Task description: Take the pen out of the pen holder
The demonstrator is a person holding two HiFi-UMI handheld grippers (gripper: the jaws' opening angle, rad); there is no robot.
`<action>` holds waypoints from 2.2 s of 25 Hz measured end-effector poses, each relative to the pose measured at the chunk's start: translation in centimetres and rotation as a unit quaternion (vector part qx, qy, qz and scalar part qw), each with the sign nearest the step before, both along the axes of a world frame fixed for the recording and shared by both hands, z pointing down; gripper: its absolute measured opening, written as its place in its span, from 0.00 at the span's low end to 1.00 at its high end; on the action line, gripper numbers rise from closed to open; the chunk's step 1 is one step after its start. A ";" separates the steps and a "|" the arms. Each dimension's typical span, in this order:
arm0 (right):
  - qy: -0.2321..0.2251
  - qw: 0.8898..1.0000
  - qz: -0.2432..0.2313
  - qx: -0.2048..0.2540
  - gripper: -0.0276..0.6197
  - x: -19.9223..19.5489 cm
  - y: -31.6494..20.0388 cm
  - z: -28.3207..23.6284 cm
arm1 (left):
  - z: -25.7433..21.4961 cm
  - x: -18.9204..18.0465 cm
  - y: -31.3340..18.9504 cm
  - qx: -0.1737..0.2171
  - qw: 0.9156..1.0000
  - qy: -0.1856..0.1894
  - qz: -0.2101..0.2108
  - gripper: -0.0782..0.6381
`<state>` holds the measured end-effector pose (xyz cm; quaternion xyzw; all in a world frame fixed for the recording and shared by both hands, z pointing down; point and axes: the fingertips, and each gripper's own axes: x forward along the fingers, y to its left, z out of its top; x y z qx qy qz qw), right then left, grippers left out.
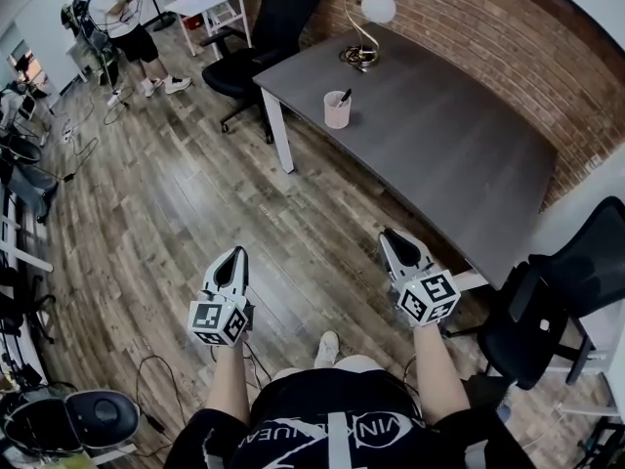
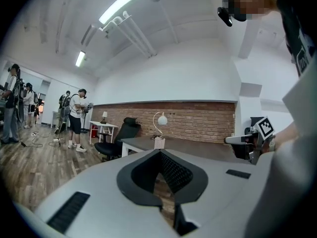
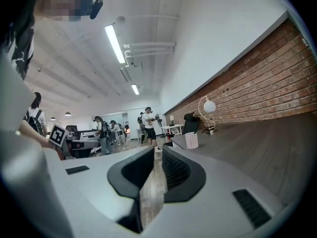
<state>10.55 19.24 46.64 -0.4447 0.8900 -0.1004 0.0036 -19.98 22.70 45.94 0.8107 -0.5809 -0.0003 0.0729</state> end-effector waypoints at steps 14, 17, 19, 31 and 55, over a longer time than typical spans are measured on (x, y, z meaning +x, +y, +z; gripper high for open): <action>-0.020 1.000 -0.001 -0.009 0.29 1.1 -6.8 0.4 | 0.7 0.6 -7.1 -0.006 1.000 0.011 0.001 0.13; -0.022 1.000 0.002 -0.012 0.30 1.3 -7.3 0.6 | 1.1 0.5 -7.6 -0.007 1.000 0.011 0.000 0.13; -0.025 1.000 0.005 -0.016 0.32 1.5 -7.5 0.8 | 1.4 0.3 -7.8 -0.010 1.000 0.012 -0.002 0.13; -0.035 0.999 0.011 -0.032 0.34 0.9 -10.1 2.3 | 3.3 -0.9 -10.6 -0.027 1.000 0.014 -0.004 0.13; -0.039 0.998 0.019 -0.047 0.36 -0.4 -26.0 2.3 | 2.8 0.7 -27.7 -0.013 0.999 0.021 0.043 0.13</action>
